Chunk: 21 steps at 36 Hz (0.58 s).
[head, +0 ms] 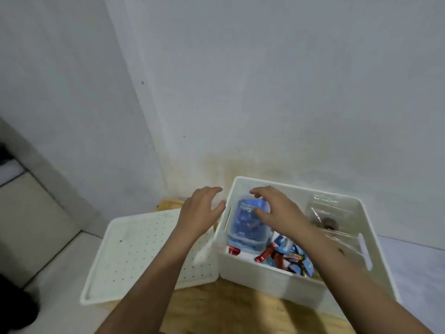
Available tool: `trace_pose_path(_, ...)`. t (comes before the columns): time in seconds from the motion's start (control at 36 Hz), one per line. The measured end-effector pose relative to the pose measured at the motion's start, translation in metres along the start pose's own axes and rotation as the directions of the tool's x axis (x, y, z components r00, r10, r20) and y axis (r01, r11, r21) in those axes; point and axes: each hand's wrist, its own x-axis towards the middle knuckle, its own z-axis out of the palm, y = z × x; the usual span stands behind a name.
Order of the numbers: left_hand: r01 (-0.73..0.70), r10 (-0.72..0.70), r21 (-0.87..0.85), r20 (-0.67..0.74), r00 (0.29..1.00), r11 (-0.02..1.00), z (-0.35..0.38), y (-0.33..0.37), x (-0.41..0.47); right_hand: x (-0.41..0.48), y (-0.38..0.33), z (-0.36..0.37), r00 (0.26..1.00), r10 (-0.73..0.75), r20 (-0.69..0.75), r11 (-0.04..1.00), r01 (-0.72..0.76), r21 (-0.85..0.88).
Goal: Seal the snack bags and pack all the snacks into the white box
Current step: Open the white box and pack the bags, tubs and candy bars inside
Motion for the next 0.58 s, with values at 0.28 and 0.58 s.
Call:
trace_pose_path(0.28, 0.426, -0.435, 0.164, 0.022, 0.900, 0.890, -0.044, -0.212, -0.074, 0.056, -0.125, 0.150, 0.974, 0.003, 0.228, 0.996, 0.018, -0.092)
trace_pose_path(0.58, 0.653, -0.630, 0.076, 0.368, 0.684, 0.753, 0.006, -0.359, -0.142, 0.058, -0.081, 0.271, 0.686, 0.641, 0.346, 0.751, -0.654, -0.095)
